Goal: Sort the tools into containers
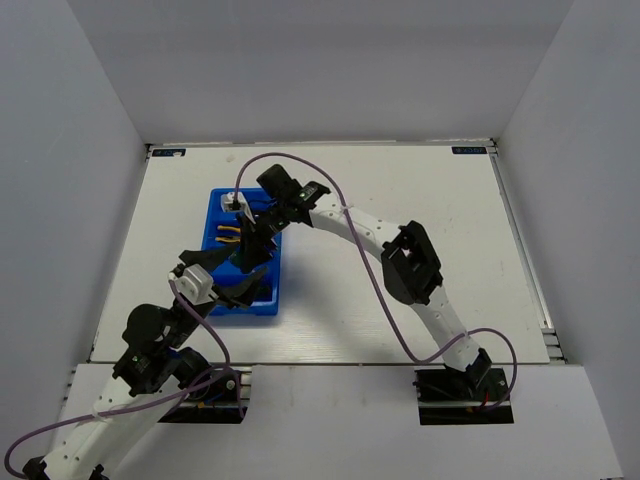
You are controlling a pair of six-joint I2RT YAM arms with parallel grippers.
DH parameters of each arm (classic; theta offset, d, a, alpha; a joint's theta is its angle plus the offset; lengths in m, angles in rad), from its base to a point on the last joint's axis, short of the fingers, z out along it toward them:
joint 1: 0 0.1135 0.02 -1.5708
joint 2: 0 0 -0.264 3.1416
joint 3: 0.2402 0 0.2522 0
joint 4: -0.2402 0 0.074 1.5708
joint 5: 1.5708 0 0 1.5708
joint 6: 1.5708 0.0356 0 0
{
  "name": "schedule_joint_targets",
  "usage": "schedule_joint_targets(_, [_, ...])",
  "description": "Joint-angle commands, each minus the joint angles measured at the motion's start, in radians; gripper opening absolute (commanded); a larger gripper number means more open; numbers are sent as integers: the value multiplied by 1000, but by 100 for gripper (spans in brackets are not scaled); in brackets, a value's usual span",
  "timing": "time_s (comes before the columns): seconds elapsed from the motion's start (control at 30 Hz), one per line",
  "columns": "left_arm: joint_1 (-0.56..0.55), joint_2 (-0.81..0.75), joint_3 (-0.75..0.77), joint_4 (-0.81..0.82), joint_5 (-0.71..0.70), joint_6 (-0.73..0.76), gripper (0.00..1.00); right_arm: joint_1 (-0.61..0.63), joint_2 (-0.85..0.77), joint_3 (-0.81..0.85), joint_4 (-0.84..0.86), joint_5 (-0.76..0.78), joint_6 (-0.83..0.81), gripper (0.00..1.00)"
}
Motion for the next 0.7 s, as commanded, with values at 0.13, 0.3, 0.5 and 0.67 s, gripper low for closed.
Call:
schedule_joint_targets(0.13, [3,-4,9,2,39,5,83,36,62,23,78,88,-165,0])
schedule_joint_targets(0.3, [3,-13,9,2,39,5,85,65,62,0,-30,156,-320,0])
schedule_joint_targets(0.5, [3,-13,9,2,58,5,85,81,55,-12,-74,206,-363,44])
schedule_joint_targets(0.67, [3,-13,18,-7,58,5,85,84,26,-29,-85,225,-371,52])
